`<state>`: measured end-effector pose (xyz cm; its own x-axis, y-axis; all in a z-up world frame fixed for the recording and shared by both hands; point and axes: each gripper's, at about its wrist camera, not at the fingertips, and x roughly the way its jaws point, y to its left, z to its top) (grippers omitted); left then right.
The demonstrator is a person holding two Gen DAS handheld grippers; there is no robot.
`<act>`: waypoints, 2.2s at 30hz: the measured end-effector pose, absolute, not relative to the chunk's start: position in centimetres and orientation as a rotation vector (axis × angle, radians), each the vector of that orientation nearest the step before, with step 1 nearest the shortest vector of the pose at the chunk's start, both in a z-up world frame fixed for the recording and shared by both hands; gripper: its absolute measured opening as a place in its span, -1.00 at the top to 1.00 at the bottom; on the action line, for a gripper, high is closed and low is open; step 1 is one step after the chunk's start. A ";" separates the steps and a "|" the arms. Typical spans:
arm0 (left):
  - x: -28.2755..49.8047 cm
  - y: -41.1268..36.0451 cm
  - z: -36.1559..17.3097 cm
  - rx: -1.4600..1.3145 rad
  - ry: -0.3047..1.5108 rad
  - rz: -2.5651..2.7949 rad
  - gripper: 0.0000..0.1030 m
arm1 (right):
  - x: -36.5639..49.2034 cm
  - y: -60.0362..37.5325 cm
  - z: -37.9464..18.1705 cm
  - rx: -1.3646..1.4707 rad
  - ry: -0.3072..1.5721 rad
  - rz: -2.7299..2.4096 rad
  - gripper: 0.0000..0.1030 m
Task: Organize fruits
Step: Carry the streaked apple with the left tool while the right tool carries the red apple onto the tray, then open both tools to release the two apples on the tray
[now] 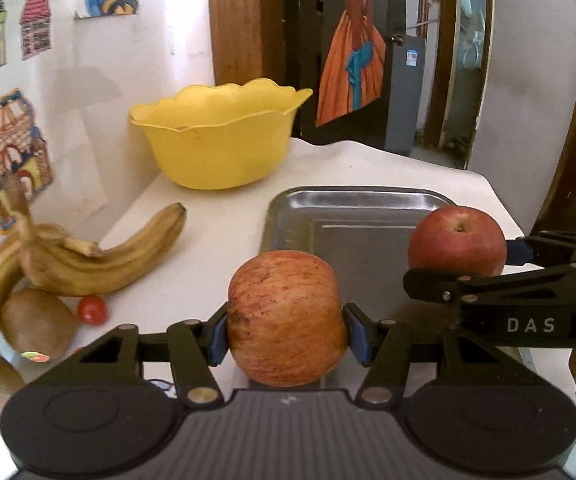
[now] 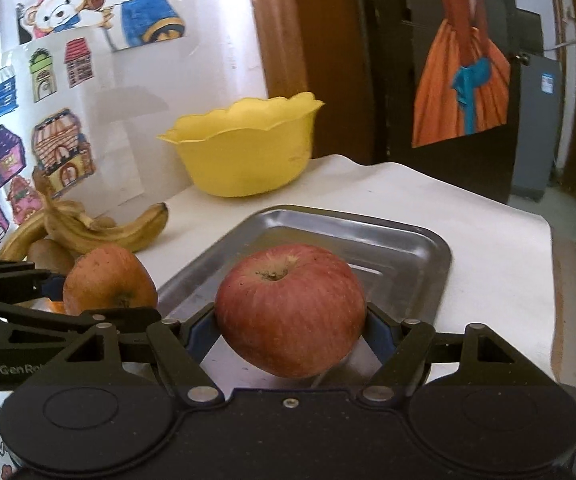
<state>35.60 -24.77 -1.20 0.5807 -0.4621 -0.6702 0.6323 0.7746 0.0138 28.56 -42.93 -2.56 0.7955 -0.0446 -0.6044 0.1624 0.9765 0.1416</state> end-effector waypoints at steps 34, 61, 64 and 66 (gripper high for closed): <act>36.7 -26.2 -2.8 0.253 0.749 -0.623 -0.20 | 29.0 -42.4 -4.3 0.122 0.684 -0.138 -0.49; 35.3 -20.9 0.7 0.207 0.670 -0.551 -0.99 | 25.9 -38.8 0.2 0.100 0.632 -0.279 -0.95; 35.1 -19.6 1.5 0.199 0.653 -0.547 -0.99 | 25.2 -37.2 1.0 0.099 0.623 -0.307 -0.97; 34.8 -18.6 2.0 0.193 0.640 -0.547 -0.99 | 24.9 -36.3 1.5 0.100 0.616 -0.318 -0.98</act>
